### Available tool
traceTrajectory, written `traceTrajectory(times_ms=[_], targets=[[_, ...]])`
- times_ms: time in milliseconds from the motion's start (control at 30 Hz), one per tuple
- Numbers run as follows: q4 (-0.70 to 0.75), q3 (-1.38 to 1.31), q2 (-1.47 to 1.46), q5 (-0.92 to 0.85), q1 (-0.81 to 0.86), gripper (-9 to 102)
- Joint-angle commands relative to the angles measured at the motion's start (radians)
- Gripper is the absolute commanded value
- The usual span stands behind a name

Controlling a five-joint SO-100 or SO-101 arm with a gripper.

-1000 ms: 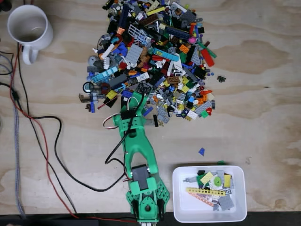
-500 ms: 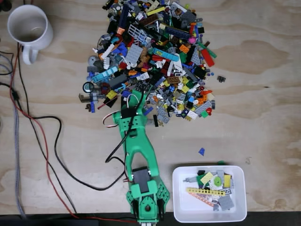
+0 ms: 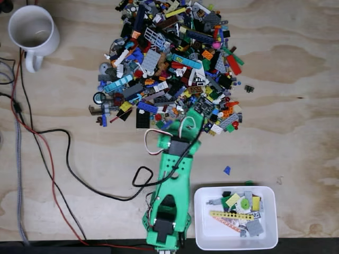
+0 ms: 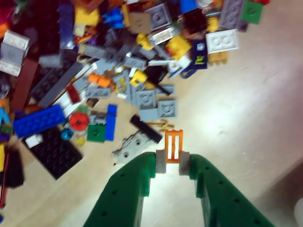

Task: Find the closest Lego and put it in the bin.

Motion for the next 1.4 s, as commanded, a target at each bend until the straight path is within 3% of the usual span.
traceTrajectory(times_ms=[0,200,367,567,700,767,967,1100,1367], targets=[[0.032,0.040,0.144,-0.178,0.370,2],[-0.044,0.173,0.278,-0.437,0.845,2],[-0.163,0.337,0.394,-0.607,1.135,2],[-0.275,0.491,0.462,-0.712,1.292,4],[-0.314,0.511,0.466,-0.698,1.302,12],[-0.337,0.512,0.465,-0.678,1.285,20],[-0.379,0.459,0.468,-0.549,1.135,17],[-0.382,0.350,0.443,-0.390,0.811,0],[-0.420,0.348,0.383,-0.235,0.181,0]])
